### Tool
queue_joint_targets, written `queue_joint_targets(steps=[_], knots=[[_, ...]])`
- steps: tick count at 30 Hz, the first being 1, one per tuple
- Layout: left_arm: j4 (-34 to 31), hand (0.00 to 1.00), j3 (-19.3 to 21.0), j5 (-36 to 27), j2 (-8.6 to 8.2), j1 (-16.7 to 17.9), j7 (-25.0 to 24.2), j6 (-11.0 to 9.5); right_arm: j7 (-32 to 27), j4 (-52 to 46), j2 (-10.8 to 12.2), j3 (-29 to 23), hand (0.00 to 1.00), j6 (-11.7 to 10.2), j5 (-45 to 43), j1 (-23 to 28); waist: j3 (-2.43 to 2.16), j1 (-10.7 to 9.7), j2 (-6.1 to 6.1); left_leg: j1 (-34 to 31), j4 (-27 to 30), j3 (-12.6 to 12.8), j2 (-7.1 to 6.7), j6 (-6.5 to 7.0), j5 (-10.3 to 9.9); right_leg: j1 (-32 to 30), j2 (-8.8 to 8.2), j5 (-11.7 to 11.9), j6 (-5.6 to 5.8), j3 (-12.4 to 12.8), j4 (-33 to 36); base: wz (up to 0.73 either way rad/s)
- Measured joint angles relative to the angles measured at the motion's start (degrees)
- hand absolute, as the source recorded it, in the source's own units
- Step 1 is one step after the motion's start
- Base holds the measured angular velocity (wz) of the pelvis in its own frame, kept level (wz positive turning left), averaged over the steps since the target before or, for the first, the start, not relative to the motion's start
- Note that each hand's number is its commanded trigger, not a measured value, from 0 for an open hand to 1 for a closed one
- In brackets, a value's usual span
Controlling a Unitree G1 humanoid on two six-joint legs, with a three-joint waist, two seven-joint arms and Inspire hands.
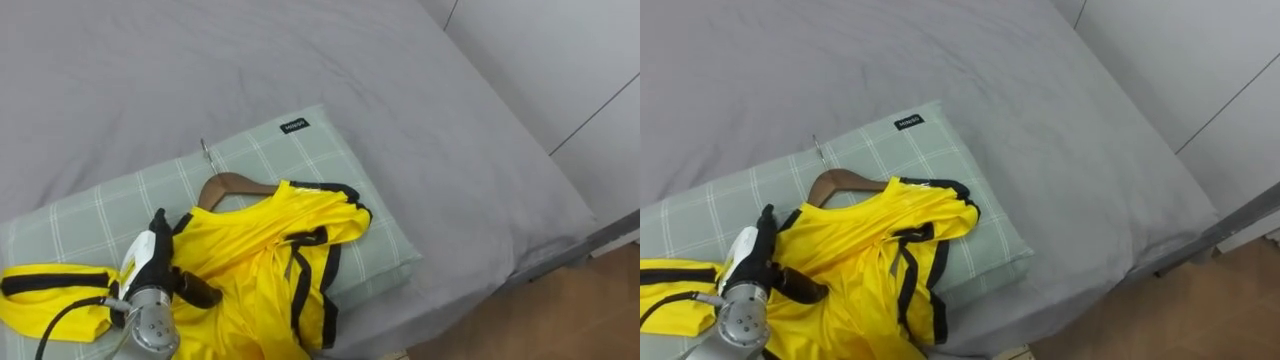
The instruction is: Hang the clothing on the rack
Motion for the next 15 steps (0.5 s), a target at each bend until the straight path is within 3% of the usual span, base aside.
queue_joint_targets(steps=[8, 12, 15], knots=[[1.3, 0.0, -1.5, 2.6, 1.99, -3.5, -0.9, 0.2, 0.5, 0.4, 0.0, 0.0, 0.0, 0.2, -0.9, -0.6, 0.02, -1.1, 0.08, -1.1, 0.8, 0.4, 0.24, -0.2, 0.2, -0.9, 0.07, 0.0, -0.07, -0.1, 0.4, 0.0], [1.3, 0.0, -3.5, 5.0, 3.06, -4.7, -2.1, 1.9, 0.8, 0.3, -0.2, 0.0, 0.0, 0.7, -3.0, -0.9, 0.1, -1.6, 0.21, -1.8, 1.6, 0.5, 0.34, -0.16, 0.1, -1.3, 0.09, 0.1, -0.11, -0.1, 0.6, 0.0], [1.3, 0.0, -4.1, 6.1, 3.47, -5.7, -2.7, 2.3, 0.8, 0.3, -0.4, 0.0, 0.0, 0.8, -3.3, -1.0, 0.44, -1.7, 0.75, -1.7, 1.6, 0.3, 0.34, -0.09, 0.1, -1.3, 0.09, 0.1, -0.14, -0.1, 0.8, 0.0]])
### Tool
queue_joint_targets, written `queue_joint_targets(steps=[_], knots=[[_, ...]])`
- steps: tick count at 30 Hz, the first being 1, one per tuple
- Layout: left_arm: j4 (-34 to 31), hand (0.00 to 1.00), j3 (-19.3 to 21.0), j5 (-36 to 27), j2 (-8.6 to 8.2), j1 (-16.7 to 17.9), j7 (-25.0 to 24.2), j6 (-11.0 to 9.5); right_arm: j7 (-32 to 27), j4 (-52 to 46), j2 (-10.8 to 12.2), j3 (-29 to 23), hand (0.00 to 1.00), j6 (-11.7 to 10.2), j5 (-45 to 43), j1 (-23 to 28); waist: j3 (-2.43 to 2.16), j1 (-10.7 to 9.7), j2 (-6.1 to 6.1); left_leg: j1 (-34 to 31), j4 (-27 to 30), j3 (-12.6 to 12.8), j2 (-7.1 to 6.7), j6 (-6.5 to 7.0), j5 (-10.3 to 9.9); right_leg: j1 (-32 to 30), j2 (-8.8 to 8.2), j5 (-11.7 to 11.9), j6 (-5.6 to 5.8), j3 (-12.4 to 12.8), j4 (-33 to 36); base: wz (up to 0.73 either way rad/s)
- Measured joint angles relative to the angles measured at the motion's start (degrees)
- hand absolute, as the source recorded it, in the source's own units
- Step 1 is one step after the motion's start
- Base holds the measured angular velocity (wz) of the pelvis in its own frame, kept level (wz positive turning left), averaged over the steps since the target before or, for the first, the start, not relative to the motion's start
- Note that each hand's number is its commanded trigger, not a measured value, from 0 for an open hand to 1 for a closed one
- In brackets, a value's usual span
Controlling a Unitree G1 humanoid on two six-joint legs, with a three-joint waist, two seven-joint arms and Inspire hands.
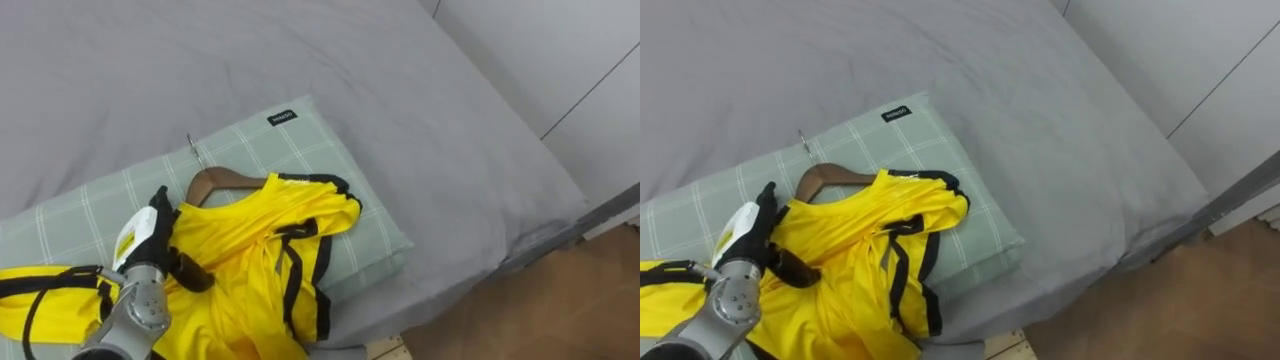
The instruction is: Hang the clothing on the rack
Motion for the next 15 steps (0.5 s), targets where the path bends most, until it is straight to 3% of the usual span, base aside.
queue_joint_targets(steps=[4, 15], knots=[[0.0, 0.0, -0.2, 0.8, 0.1, -0.6, -0.1, 0.0, 0.0, 0.0, -0.5, 0.0, 0.0, 0.0, -0.5, 0.0, 0.5, -0.1, 0.82, 0.2, -0.1, 0.2, 0.0, 0.01, 0.0, -0.3, -0.05, 0.0, 0.01, 0.1, 0.7, -0.01], [0.4, 0.0, -0.3, 1.2, 0.38, -1.4, -1.2, 0.0, 0.5, 0.0, -0.6, 0.0, 0.0, 0.1, -0.5, 0.0, 0.51, -0.2, 0.82, 0.2, 0.0, 0.8, 0.0, -0.01, 0.0, -0.7, -0.22, -0.2, -0.09, 0.2, 1.1, 0.0]])
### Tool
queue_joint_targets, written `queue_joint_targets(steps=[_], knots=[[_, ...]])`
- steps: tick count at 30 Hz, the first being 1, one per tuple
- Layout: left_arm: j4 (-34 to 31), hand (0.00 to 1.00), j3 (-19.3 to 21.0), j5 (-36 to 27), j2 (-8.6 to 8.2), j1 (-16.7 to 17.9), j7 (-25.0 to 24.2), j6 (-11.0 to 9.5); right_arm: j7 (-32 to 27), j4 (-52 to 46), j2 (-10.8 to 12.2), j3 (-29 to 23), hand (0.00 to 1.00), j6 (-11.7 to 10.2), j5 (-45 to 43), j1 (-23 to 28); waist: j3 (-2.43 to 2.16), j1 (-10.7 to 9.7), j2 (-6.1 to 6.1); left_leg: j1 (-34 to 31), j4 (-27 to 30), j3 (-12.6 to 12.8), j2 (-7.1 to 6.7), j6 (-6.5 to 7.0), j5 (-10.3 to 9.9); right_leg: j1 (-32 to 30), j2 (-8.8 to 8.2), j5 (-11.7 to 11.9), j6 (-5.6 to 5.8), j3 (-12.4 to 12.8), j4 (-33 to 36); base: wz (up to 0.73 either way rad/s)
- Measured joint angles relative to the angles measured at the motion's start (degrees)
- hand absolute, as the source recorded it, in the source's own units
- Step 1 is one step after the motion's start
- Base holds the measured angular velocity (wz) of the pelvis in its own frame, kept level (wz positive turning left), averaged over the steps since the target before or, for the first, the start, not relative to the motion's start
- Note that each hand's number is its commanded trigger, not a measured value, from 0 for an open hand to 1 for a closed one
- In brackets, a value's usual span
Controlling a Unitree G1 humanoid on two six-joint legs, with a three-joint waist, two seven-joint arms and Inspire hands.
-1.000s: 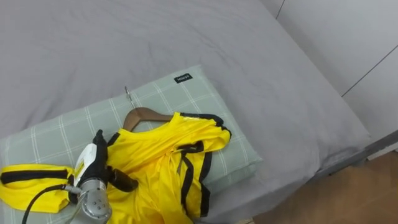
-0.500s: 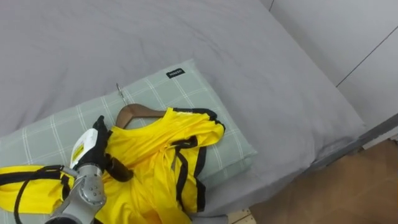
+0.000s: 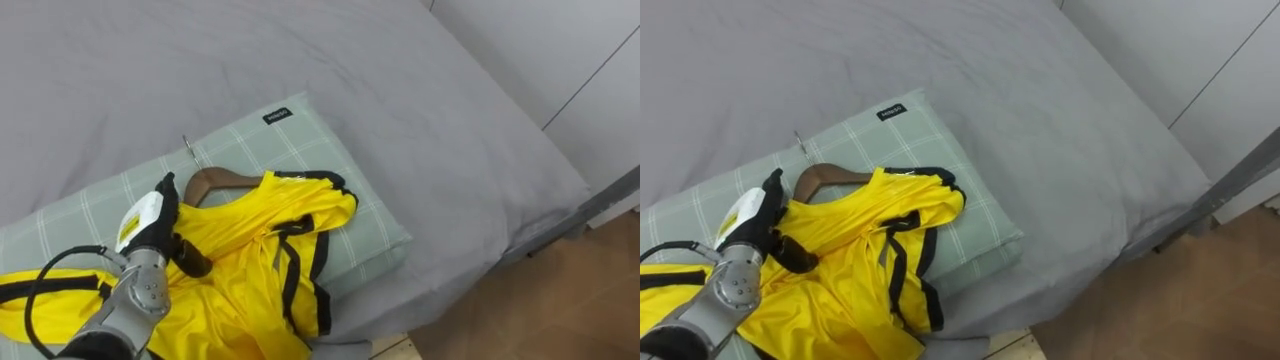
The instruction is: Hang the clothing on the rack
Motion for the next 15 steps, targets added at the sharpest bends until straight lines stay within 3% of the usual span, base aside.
queue_joint_targets(steps=[15], knots=[[0.1, 0.0, 0.0, 0.0, 0.24, 0.0, -2.5, 0.1, 0.8, 0.0, 0.0, 0.0, 0.0, 0.0, -1.2, -0.2, -0.17, 0.0, -0.81, -0.1, 0.8, 0.3, -0.08, 0.0, 0.0, 0.0, -0.46, -0.9, -0.02, 0.0, 0.7, 0.0]])
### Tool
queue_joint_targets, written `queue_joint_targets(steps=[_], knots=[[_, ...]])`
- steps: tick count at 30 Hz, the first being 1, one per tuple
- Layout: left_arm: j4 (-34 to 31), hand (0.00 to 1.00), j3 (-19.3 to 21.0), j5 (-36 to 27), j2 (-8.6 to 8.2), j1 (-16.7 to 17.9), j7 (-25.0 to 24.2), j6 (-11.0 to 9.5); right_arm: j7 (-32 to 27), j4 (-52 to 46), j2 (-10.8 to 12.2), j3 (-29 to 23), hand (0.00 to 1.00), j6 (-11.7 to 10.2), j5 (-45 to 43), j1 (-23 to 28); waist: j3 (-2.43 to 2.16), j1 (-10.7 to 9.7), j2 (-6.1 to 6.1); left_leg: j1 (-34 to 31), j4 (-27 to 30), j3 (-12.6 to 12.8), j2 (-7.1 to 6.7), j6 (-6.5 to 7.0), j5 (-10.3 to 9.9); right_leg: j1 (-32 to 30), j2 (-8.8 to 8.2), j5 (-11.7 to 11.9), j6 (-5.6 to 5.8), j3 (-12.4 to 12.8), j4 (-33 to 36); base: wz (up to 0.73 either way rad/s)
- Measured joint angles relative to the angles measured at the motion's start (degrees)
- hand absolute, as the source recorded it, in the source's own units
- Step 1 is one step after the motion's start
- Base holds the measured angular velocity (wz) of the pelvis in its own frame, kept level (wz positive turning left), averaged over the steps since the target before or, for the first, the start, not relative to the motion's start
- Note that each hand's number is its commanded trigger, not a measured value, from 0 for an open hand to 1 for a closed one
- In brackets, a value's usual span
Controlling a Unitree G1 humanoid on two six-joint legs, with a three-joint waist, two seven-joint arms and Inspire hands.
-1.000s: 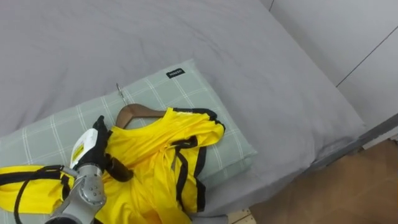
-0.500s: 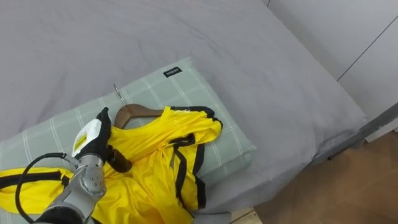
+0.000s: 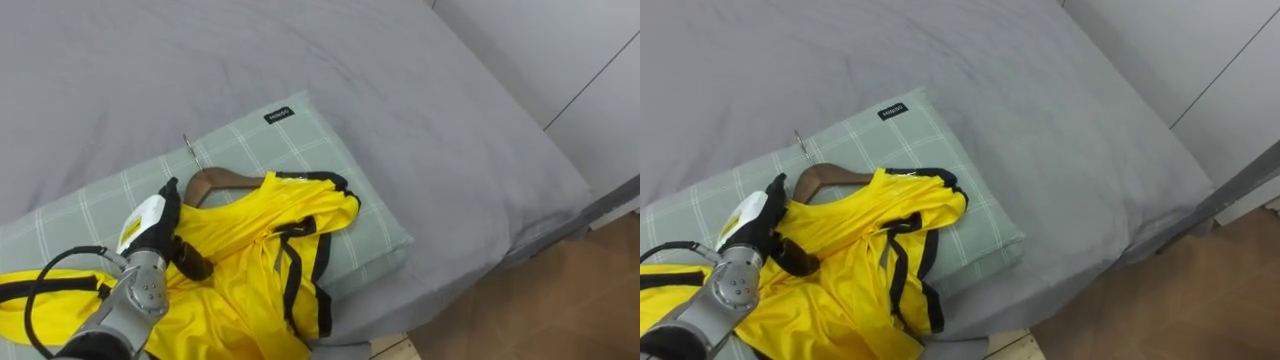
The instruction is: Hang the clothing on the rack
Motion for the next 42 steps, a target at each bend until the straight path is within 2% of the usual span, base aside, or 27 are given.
queue_joint_targets(steps=[12, 21, 30, 34, 39, 42], knots=[[1.5, 0.0, -1.0, -2.5, -0.37, 0.0, -0.2, 0.0, 0.1, -0.1, 0.0, 0.1, 0.0, 0.0, 1.5, -0.1, -0.03, -0.1, -0.66, 0.3, 0.0, 0.1, 0.02, 0.02, 0.0, 0.4, -0.05, 0.0, 0.02, -0.1, 0.1, 0.0], [2.6, 0.0, -1.0, -2.9, -1.16, 0.0, -1.6, 0.0, -0.3, -0.1, 0.0, 1.3, 0.0, -0.1, 2.8, -0.3, 0.01, -0.1, -0.74, 0.3, 0.0, 0.2, 0.07, 0.02, 0.0, 0.1, 0.06, 0.0, 0.0, -0.1, 0.0, 0.0], [3.4, 0.0, -1.0, -2.8, -1.2, 0.1, -2.4, 0.0, -0.3, -0.1, 0.0, 2.2, 0.0, 0.0, 2.7, -0.2, -0.03, 0.0, -0.8, 1.0, -1.0, 0.4, -0.08, 0.02, 0.0, 0.3, -0.01, 0.1, 0.0, -0.2, 0.1, -0.01], [3.5, 0.0, -0.5, -2.2, -1.2, 0.2, -3.8, 0.6, -0.2, 0.0, 0.0, 2.0, 0.0, 0.5, 1.2, -0.2, -0.07, 0.0, -0.86, 1.1, -1.4, 0.7, -0.1, 0.01, 0.0, 0.2, -0.04, 0.0, -0.02, -0.1, 0.2, -0.01], [3.5, 0.0, -0.5, -2.3, -1.21, 1.1, -5.3, 1.7, -0.4, 0.0, 0.0, 1.7, 0.0, 2.4, -0.1, 0.1, -0.63, 0.0, -1.14, 1.9, -1.3, 1.1, -0.07, 0.0, 0.0, 0.9, 0.02, 0.0, -0.05, 0.2, 0.3, -0.02], [3.5, 0.0, -0.3, -2.3, -1.29, 2.3, -6.2, 2.1, -0.6, 0.0, 0.1, 1.6, 0.0, 2.5, -0.5, 0.4, -1.02, 0.0, -1.47, 2.8, -1.3, 1.2, -0.07, 0.0, 0.0, 1.6, 0.0, -0.2, -0.06, 0.3, 0.3, -0.02]])
